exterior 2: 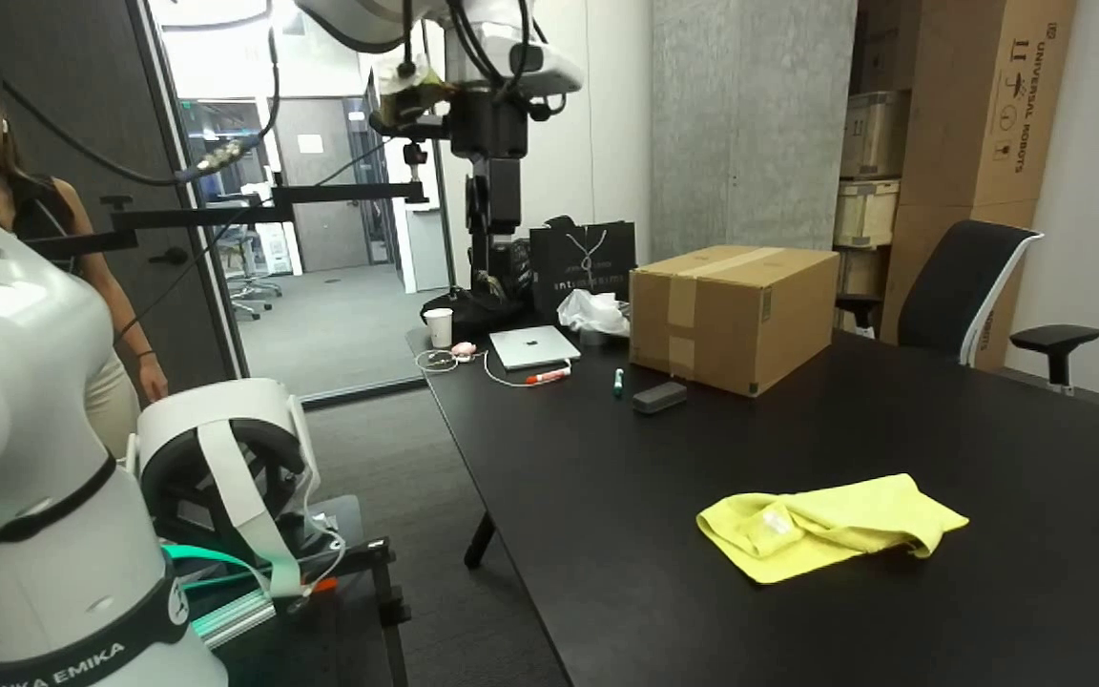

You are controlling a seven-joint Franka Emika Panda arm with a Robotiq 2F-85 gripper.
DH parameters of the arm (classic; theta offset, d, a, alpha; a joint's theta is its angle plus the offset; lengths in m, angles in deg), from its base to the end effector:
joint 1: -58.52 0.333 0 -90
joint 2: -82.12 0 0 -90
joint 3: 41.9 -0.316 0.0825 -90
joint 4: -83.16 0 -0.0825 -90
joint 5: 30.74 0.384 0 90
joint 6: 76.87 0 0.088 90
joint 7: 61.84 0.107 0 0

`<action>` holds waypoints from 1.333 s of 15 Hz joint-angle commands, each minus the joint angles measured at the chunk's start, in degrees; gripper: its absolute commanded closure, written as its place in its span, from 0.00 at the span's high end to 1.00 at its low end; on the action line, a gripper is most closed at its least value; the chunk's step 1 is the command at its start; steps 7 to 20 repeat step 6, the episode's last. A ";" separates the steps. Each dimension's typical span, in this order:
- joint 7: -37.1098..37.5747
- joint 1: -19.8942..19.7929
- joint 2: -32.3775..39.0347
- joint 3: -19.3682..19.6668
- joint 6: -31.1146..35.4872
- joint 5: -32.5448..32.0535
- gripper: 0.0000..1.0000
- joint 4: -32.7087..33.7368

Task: Fold the towel in half

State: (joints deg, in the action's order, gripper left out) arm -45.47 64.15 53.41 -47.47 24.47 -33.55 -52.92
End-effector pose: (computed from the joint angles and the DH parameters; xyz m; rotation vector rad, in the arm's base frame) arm 0.3812 0.0742 0.4976 3.0193 -0.1396 -0.1251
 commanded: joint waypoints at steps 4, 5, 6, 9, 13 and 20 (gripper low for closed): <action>-0.38 -1.22 -1.48 -1.08 0.00 0.43 1.00 -1.18; -0.36 -1.27 -0.73 -1.06 0.04 0.41 1.00 -1.09; -0.35 -1.27 -0.32 -1.05 0.04 0.40 1.00 -1.08; -0.35 -1.27 -0.32 -1.05 0.04 0.40 1.00 -1.08; -0.35 -1.27 -0.32 -1.05 0.04 0.40 1.00 -1.08; -0.35 -1.27 -0.32 -1.05 0.04 0.40 1.00 -1.08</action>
